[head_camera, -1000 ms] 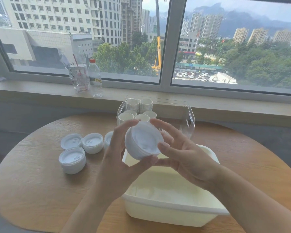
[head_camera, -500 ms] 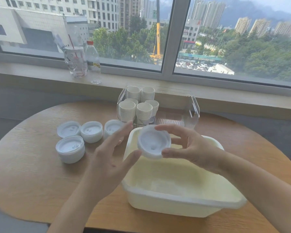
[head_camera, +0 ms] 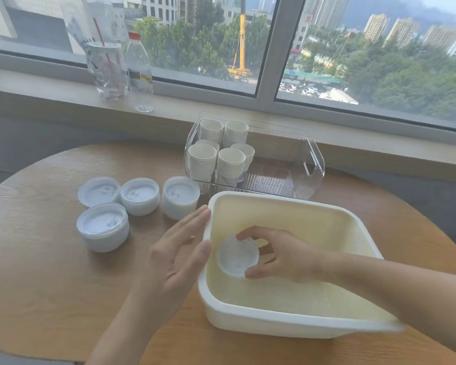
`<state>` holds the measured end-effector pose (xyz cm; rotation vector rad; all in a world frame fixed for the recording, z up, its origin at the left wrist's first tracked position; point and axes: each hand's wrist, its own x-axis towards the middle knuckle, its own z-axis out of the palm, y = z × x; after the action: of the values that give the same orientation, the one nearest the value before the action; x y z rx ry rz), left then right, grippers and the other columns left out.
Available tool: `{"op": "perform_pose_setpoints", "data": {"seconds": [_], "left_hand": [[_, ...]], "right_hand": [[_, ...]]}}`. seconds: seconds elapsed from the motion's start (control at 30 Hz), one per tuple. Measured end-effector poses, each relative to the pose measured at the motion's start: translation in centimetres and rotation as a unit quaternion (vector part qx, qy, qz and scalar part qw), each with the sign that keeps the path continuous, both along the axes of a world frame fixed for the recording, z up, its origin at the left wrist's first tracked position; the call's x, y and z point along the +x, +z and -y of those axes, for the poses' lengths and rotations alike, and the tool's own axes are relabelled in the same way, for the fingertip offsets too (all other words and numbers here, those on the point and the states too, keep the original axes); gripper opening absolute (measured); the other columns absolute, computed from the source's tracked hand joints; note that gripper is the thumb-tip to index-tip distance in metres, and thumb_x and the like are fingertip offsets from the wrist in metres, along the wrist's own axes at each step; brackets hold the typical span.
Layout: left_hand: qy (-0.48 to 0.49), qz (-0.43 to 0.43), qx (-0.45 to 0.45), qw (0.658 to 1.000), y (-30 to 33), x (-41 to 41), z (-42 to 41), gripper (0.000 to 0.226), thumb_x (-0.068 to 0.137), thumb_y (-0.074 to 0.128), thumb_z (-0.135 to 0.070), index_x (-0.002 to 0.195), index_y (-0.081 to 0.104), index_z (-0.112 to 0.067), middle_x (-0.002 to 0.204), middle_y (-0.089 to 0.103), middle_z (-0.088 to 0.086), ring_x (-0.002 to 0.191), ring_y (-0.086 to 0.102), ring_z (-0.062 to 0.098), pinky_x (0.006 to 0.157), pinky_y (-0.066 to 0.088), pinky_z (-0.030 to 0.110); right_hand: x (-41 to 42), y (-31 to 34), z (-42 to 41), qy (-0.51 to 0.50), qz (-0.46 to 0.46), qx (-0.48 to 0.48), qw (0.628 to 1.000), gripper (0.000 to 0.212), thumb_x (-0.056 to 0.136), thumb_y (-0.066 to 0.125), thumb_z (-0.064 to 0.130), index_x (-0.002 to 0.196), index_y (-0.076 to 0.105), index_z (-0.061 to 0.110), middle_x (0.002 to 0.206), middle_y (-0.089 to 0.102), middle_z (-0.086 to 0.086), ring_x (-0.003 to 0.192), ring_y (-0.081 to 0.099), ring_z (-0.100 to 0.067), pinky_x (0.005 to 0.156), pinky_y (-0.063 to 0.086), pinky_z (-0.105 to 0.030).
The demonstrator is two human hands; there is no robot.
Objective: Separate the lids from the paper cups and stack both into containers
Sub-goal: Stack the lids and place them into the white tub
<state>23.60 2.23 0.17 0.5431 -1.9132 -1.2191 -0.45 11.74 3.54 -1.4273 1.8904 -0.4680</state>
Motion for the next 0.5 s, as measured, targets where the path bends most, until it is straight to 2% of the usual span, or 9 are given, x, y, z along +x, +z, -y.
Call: {"op": "perform_pose_setpoints", "data": {"seconds": [0.1, 0.23, 0.37, 0.5], "left_hand": [[-0.008, -0.014, 0.007, 1.000, -0.2, -0.1, 0.0, 0.052, 0.097, 0.057, -0.047, 0.147, 0.058, -0.032, 0.154, 0.052, -0.023, 0.147, 0.044, 0.003, 0.110, 0.047, 0.032], [-0.012, -0.032, 0.019, 0.999, -0.4, -0.2, -0.1, 0.053, 0.097, 0.057, -0.046, 0.146, 0.059, -0.029, 0.154, 0.053, -0.022, 0.146, 0.046, 0.004, 0.107, 0.047, 0.024], [-0.008, -0.040, 0.022, 0.999, -0.5, -0.5, -0.3, 0.053, 0.097, 0.056, -0.045, 0.146, 0.058, -0.027, 0.154, 0.053, -0.022, 0.146, 0.045, 0.000, 0.104, 0.043, 0.011], [-0.003, -0.038, 0.030, 0.999, -0.3, -0.5, -0.5, 0.053, 0.097, 0.055, -0.047, 0.146, 0.058, -0.029, 0.154, 0.052, -0.024, 0.144, 0.045, -0.003, 0.103, 0.041, 0.008]], "right_hand": [[-0.1, -0.5, 0.1, 0.002, -0.027, 0.008, 1.000, 0.070, 0.080, 0.091, 0.029, 0.140, 0.055, 0.033, 0.134, 0.058, 0.014, 0.114, 0.067, -0.009, 0.088, 0.052, -0.011], [0.3, -0.8, 0.7, 0.007, -0.086, 0.007, 0.996, 0.073, 0.080, 0.090, 0.041, 0.143, 0.053, 0.033, 0.131, 0.062, 0.011, 0.110, 0.064, -0.007, 0.083, 0.045, -0.005], [1.3, -0.8, 1.6, 0.016, -0.151, 0.006, 0.988, 0.078, 0.077, 0.086, 0.058, 0.144, 0.052, 0.038, 0.127, 0.062, 0.015, 0.106, 0.065, -0.008, 0.098, 0.050, -0.023], [1.6, -0.1, 1.6, 0.028, -0.190, 0.013, 0.981, 0.078, 0.076, 0.082, 0.065, 0.144, 0.052, 0.042, 0.120, 0.063, 0.017, 0.103, 0.065, -0.007, 0.098, 0.050, -0.026]]}}
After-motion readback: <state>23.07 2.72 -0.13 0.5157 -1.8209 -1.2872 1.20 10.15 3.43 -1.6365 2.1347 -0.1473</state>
